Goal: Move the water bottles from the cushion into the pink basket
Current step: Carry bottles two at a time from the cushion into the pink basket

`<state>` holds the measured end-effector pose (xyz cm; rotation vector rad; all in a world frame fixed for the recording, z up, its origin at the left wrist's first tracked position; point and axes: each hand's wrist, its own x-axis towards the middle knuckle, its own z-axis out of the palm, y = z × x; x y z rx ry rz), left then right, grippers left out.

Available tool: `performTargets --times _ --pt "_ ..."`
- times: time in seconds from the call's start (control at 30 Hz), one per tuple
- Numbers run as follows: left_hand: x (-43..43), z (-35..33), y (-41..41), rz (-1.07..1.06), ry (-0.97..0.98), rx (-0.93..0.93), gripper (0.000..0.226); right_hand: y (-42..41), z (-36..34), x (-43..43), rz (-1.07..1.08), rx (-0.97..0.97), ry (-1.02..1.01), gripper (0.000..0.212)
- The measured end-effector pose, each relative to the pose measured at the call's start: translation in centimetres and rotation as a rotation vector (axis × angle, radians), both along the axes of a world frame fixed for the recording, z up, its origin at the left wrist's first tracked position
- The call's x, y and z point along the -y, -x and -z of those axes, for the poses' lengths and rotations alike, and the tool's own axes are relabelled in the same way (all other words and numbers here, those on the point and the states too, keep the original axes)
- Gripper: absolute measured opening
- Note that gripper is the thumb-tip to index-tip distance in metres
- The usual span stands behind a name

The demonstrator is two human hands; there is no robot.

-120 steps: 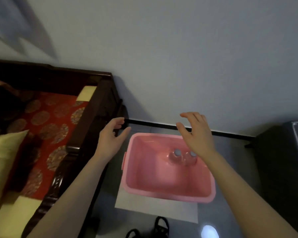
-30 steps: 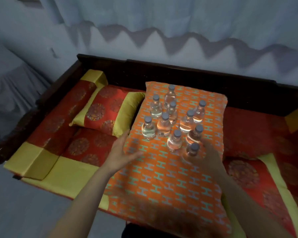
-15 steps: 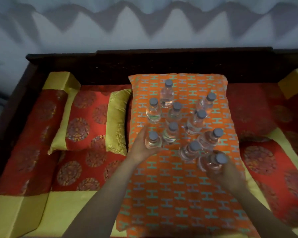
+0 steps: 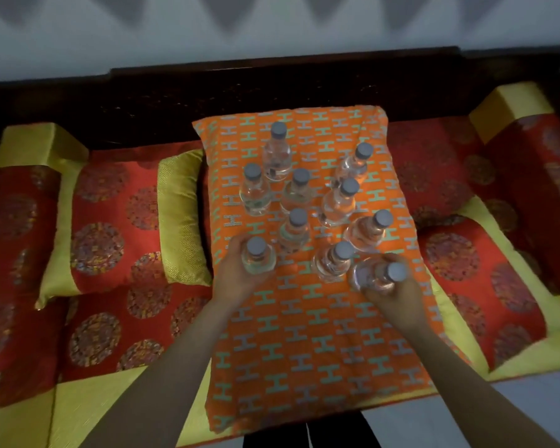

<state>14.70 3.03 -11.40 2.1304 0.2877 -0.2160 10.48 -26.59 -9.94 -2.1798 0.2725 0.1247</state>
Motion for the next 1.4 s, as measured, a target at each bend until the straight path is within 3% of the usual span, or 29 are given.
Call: performTargets --times 0.13,0.37,0.53,0.63,0.73,0.87,1.0,1.4 --pt "-1.0 -2.0 1.5 0.068 0.011 0.01 0.069 0.8 -1.0 -0.1 0.11 0.058 -0.03 0.045" --pt "2.2 -7.7 3.4 0.176 0.097 0.101 0.06 3.6 -4.5 2.3 0.232 0.117 -0.088 0.048" --pt "8.1 -10.7 3.6 0.284 0.155 0.19 0.043 7.4 -8.2 5.9 0.32 0.204 -0.069 0.048" --pt "13.0 -11.9 4.3 0.38 0.224 0.212 0.039 10.9 -10.1 9.9 0.429 0.244 -0.031 0.042" --pt "18.1 -12.7 5.2 0.482 0.215 0.224 0.042 14.9 -11.5 14.9 0.527 0.258 0.032 0.054" --pt "26.7 -14.5 8.0 0.623 0.196 0.252 0.062 21.4 -13.5 23.2 0.64 0.257 0.12 0.057" --pt "34.5 -15.6 11.6 0.668 0.23 0.221 0.071 26.5 -16.3 29.7 0.705 0.327 0.176 0.045" --pt "56.3 -18.0 21.6 0.762 0.221 0.192 0.067 40.2 -17.8 48.9 0.856 0.298 0.249 0.057"
